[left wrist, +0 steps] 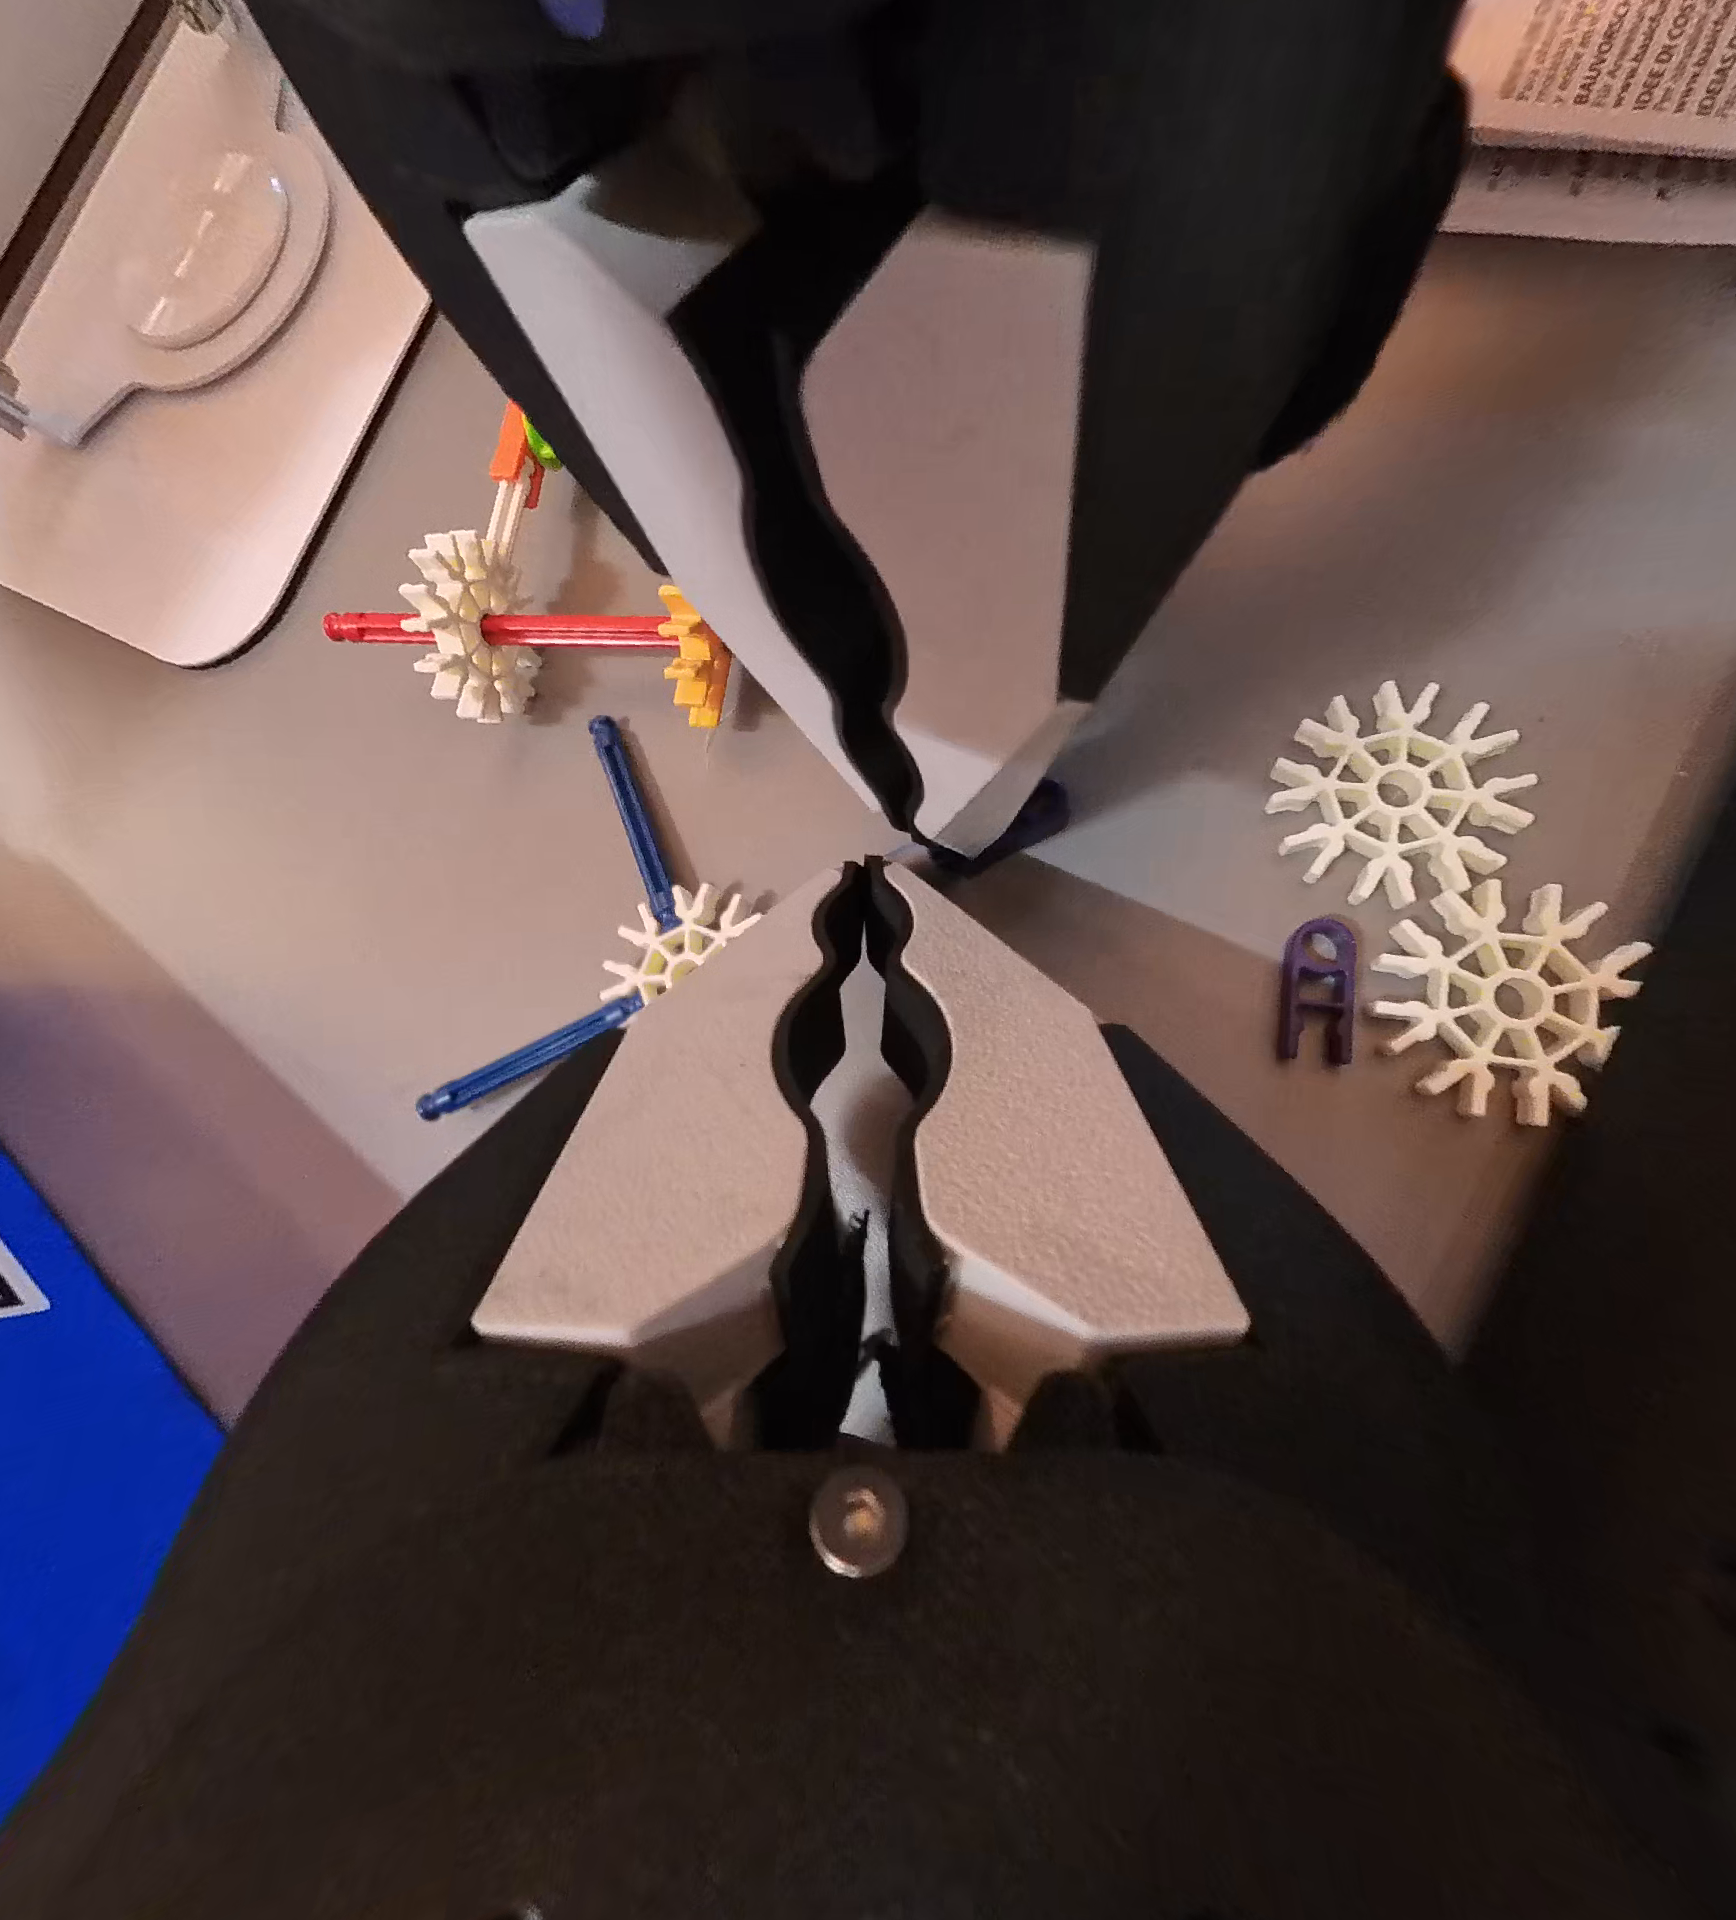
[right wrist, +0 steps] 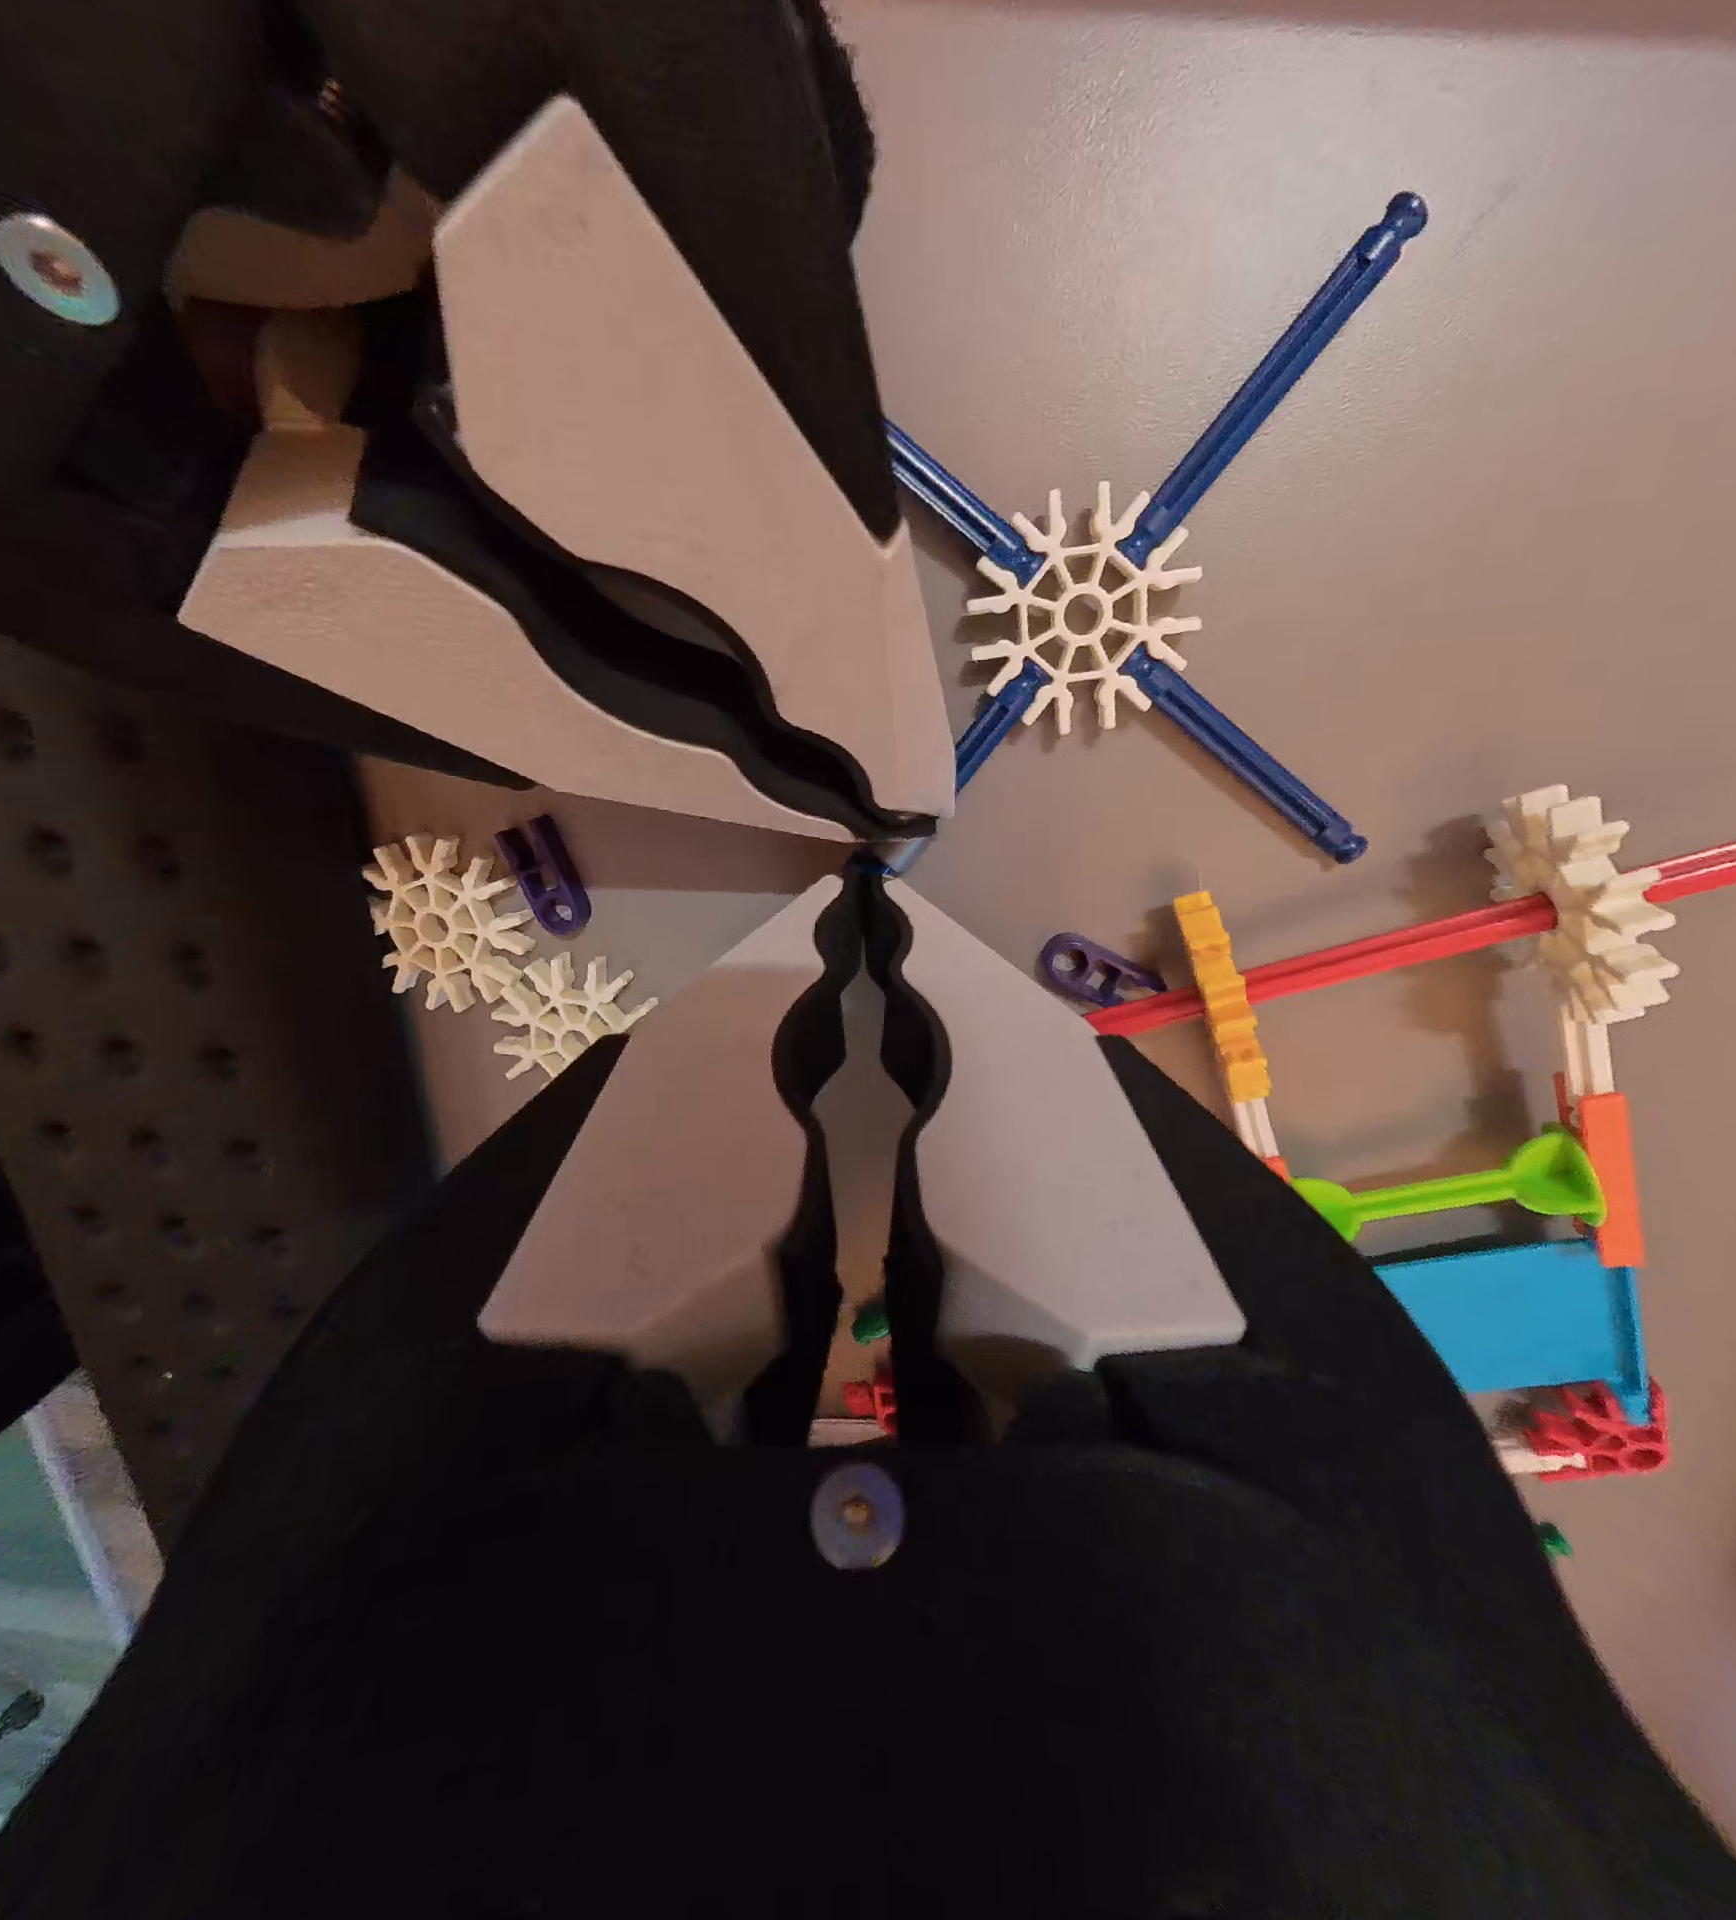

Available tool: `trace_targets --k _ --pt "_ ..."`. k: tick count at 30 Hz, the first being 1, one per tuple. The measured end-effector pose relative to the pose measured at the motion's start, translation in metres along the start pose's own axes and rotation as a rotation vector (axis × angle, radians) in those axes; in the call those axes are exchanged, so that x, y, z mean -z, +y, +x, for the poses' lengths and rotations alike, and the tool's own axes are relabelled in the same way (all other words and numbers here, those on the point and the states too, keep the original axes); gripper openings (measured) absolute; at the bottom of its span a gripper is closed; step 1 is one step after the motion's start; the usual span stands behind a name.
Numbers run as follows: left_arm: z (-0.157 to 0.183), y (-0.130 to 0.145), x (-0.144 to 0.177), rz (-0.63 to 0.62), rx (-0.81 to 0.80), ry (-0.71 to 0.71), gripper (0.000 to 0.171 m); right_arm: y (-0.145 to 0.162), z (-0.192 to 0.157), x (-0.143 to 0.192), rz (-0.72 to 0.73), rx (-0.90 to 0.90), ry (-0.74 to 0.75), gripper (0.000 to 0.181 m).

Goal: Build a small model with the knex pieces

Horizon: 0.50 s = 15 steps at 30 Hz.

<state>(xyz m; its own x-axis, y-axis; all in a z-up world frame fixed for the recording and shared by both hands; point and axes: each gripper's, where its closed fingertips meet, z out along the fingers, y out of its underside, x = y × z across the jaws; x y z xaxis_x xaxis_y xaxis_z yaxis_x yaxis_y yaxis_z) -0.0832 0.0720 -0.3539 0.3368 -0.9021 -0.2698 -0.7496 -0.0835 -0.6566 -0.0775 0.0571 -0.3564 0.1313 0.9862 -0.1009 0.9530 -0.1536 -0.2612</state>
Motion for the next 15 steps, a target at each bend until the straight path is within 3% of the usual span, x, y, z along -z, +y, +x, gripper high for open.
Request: trace_targets --k 6,10,15 --pt "-0.011 -0.002 0.016 0.058 0.037 0.0 0.0 -0.01 -0.003 0.02 0.209 -0.02 0.054 0.002" --pt "-0.026 0.003 0.036 0.046 0.024 -0.069 0.005 0.006 -0.001 0.021 0.181 -0.017 0.101 0.007" --pt "-0.04 0.031 0.052 -0.02 0.04 -0.123 0.009 0.012 -0.011 0.012 0.158 0.029 0.103 0.006"
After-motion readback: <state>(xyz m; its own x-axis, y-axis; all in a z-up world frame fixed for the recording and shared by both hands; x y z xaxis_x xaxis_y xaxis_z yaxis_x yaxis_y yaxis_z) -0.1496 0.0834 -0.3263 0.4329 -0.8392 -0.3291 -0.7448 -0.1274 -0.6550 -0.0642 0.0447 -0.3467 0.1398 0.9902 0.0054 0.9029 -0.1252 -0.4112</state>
